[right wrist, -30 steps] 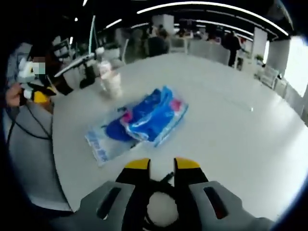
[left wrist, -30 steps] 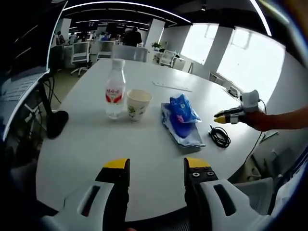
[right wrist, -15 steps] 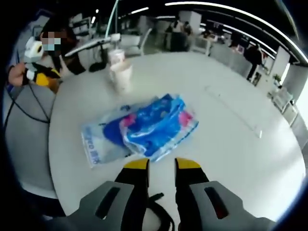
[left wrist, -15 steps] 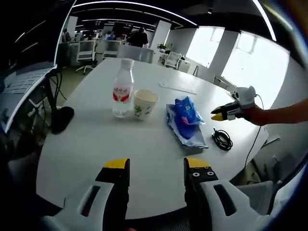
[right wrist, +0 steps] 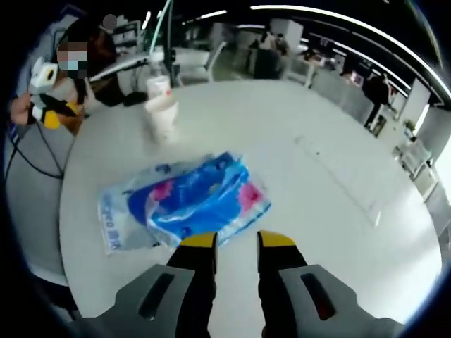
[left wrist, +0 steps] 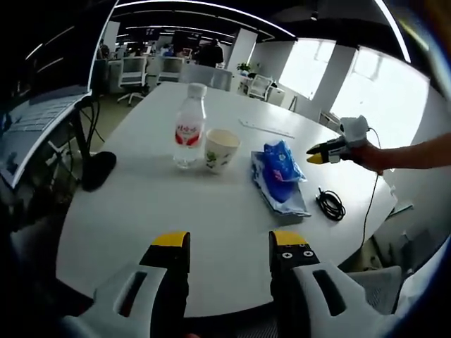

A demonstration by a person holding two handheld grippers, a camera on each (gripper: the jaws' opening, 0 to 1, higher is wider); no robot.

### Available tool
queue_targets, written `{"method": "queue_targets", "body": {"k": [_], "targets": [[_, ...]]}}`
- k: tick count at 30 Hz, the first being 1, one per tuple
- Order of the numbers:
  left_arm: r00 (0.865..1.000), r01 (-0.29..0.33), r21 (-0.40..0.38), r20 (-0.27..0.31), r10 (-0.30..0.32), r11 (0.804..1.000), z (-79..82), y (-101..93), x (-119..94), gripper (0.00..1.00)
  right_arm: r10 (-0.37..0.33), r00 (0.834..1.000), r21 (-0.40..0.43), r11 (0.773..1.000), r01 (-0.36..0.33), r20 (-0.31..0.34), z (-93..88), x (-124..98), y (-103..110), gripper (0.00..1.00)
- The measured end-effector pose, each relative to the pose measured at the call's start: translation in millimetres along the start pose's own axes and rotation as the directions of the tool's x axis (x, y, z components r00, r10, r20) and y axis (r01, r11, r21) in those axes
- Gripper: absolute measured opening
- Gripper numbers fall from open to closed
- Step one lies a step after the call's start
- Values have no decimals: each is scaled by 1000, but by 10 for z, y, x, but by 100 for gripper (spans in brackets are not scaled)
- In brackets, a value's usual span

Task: Arrange the tabletop items into an orderly group along one side of the table until the central work area is clear of visible clutter.

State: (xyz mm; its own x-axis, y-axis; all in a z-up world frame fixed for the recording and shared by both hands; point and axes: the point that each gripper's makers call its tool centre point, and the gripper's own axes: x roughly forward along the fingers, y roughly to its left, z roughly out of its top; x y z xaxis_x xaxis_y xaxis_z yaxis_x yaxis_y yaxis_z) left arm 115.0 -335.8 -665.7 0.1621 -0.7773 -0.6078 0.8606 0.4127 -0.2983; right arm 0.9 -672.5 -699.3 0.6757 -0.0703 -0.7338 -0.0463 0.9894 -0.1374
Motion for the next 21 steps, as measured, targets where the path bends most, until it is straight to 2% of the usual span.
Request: {"method": "queue_targets", "body": {"k": [16, 21], "targets": [[999, -50, -35, 4, 50, 998, -32, 128, -107, 44, 51, 998, -86, 995, -53, -31, 280, 387, -203, 20], [998, -64, -42, 4, 65, 997, -45, 156, -140, 44, 57, 997, -122, 991, -63, -49, 306, 514, -249, 20]]}}
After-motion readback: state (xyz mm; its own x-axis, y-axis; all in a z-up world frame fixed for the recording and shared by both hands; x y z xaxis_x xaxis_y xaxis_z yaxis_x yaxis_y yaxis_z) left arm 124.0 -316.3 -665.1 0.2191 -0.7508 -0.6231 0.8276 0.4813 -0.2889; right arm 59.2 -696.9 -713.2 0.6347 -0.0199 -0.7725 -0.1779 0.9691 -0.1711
